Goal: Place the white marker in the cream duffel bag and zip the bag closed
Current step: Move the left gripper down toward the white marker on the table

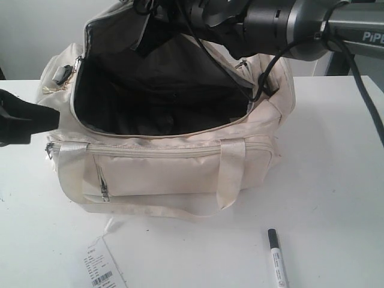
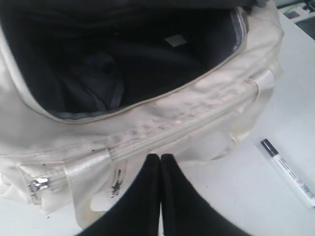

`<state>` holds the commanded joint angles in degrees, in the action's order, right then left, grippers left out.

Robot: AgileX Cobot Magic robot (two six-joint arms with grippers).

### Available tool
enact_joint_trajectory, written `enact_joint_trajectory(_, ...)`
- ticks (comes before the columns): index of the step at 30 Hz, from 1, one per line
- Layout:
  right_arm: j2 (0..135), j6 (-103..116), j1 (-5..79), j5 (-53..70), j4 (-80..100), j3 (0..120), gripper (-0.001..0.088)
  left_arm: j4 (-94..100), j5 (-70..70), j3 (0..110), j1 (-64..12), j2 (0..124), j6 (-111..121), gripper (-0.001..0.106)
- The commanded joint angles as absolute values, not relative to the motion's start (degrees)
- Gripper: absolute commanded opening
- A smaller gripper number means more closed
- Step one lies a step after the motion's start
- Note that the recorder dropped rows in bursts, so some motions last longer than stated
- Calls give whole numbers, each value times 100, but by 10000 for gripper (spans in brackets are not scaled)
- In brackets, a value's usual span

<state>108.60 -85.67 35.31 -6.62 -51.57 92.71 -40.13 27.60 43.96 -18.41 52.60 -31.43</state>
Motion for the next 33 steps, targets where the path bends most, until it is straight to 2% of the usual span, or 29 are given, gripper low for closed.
enact_joint_trajectory(15,10860,-8567,3531,-662,-5157,9271,0,-4002,3064,4396,-3111,5451,-3307,0)
enact_joint_trajectory(33,10860,-8567,3531,-662,-5170,9271,0,-4012,1446,4417,-5864,7199,-2775,0)
